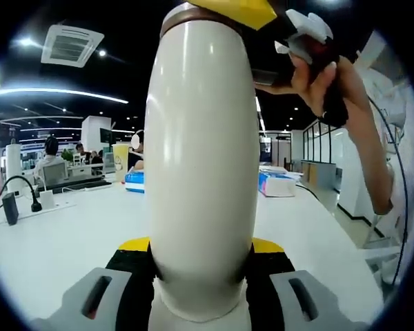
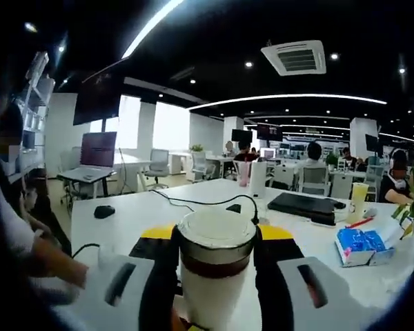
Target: Grasp the water cup twist off the cup lid place the cup lid on the table
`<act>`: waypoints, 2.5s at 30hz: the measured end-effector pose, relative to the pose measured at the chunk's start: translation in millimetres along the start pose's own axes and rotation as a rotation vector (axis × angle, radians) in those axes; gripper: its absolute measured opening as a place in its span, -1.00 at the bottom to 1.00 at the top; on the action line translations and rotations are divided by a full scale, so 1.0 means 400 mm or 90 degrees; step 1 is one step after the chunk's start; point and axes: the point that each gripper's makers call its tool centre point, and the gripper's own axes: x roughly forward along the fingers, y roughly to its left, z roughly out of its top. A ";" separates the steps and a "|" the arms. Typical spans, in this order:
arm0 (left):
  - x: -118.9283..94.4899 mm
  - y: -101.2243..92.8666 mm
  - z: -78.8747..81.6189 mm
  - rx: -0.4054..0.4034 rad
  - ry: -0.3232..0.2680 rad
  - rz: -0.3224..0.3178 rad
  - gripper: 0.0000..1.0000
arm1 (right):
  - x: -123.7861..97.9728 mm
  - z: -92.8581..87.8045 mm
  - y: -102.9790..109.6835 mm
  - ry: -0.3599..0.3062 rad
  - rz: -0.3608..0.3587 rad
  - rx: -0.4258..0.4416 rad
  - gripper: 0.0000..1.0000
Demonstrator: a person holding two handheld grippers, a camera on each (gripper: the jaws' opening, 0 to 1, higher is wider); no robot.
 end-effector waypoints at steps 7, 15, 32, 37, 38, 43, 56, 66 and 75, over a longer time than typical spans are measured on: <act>0.002 0.000 0.001 0.001 0.000 -0.001 0.05 | -0.002 -0.002 0.001 0.005 0.057 0.003 -0.10; 0.003 0.002 0.001 0.001 0.000 -0.001 0.05 | 0.000 -0.003 0.004 0.002 0.108 0.005 -0.10; 0.002 0.004 0.000 -0.004 0.000 0.000 0.05 | 0.005 -0.008 0.010 0.006 0.202 0.010 -0.11; 0.002 0.004 -0.001 -0.005 0.000 0.000 0.05 | 0.004 -0.012 0.015 0.006 0.231 0.012 -0.11; 0.002 0.004 -0.001 -0.006 0.000 0.000 0.05 | 0.005 -0.013 0.016 0.006 0.236 0.019 -0.11; 0.001 0.002 -0.002 -0.004 0.001 -0.001 0.05 | 0.000 -0.016 0.020 0.005 0.274 0.025 -0.11; 0.001 0.001 -0.004 -0.001 0.001 0.000 0.05 | -0.006 -0.022 0.033 0.015 0.375 0.023 -0.10; 0.001 0.000 -0.003 0.002 0.003 0.000 0.05 | -0.011 -0.024 0.036 0.014 0.413 0.044 -0.09; 0.002 -0.002 -0.004 0.004 0.004 -0.003 0.05 | -0.022 -0.014 0.040 0.020 0.309 -0.007 0.04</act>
